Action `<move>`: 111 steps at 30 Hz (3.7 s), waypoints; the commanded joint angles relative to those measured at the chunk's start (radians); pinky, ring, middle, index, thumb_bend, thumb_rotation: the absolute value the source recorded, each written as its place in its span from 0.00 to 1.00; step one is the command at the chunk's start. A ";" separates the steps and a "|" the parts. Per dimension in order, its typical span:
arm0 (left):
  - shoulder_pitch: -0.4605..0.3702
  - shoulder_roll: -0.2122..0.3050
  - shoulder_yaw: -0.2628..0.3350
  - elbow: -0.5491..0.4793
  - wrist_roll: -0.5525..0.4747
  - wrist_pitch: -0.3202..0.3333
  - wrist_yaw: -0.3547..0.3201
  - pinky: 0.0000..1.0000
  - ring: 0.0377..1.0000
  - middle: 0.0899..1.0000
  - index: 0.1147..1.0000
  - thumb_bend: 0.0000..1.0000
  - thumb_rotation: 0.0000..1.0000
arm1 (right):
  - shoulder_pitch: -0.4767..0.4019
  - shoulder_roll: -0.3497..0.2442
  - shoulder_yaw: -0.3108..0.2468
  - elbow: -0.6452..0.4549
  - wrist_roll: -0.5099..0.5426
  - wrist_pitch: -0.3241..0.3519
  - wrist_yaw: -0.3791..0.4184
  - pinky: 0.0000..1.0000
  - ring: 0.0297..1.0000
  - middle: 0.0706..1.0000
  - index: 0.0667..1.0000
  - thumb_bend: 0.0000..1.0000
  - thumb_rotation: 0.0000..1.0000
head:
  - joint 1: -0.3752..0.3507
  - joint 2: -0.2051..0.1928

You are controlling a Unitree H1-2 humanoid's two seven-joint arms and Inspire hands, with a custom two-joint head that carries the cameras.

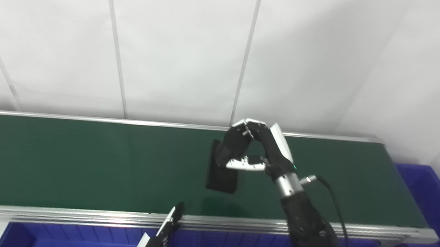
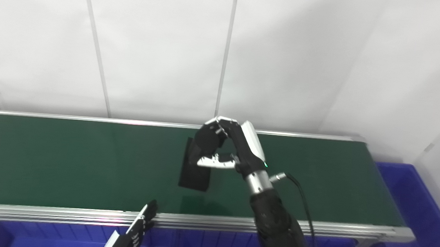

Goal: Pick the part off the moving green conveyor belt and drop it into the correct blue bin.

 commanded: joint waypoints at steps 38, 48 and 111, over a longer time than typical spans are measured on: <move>0.015 0.013 0.185 -0.150 -0.072 -0.020 -0.158 0.99 1.00 0.99 1.00 1.00 1.00 | 0.355 -0.082 -0.284 -0.394 -0.007 0.295 0.005 0.31 0.35 0.39 0.48 0.52 0.00 | -0.268 0.210; 0.016 0.014 0.209 -0.161 -0.090 -0.020 -0.192 1.00 1.00 1.00 1.00 0.98 1.00 | 0.381 -0.088 -0.278 -0.421 -0.014 0.329 0.025 0.32 0.36 0.39 0.48 0.53 0.00 | -0.249 0.225; 0.014 -0.006 0.237 -0.154 -0.031 -0.029 -0.183 0.97 1.00 0.99 1.00 0.97 1.00 | 0.541 -0.008 -0.112 -0.276 -0.159 0.157 -0.162 0.66 0.76 0.78 0.77 0.98 0.23 | -0.195 0.212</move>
